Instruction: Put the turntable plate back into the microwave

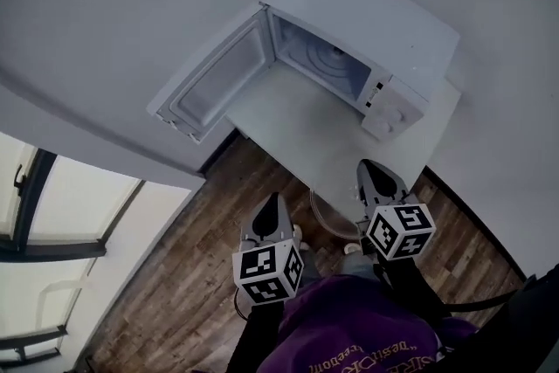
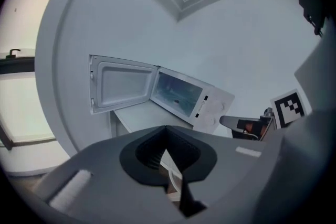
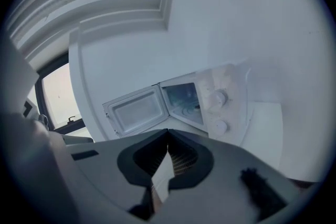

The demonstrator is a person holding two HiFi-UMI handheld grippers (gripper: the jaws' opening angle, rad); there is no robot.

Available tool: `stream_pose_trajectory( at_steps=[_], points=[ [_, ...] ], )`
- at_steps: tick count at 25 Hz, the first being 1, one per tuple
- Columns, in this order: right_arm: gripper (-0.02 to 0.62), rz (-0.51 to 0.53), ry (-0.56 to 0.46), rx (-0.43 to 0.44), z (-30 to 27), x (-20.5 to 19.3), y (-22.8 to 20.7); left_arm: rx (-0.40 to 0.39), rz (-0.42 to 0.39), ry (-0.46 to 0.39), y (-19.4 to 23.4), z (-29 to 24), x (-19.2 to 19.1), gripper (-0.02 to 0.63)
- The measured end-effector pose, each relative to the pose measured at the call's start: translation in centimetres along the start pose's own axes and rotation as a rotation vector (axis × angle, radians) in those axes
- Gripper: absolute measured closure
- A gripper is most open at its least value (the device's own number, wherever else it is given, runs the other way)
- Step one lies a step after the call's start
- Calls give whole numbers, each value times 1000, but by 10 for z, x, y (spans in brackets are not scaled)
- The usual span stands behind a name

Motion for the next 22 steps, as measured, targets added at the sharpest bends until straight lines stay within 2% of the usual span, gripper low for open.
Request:
stream_pose_trajectory(
  at_steps=[6,12,18,22],
  points=[
    [588,-48,-9,-150,1,-3,0,-135,-49,87,18,-27,10,601],
    [588,-118,-35,-369,22,-13,-17,-329,-118,202,17,-69,16,601],
    [588,-206,-65,-588,70,-25,-49,-547,-222,267,-31,-112,22,601],
    [588,-268,-91,-666,102,-33,-67,-648,-268,302,-73,-119,14,601]
  ],
)
Point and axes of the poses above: the fingertips, and each gripper's own axes: z backward along the fingers, y to its left, x out of its top, the point moved 7 cm from there along z, backward along the fingers, and after that the axes turned 9 degrees about -x, right-handed, at the moved point
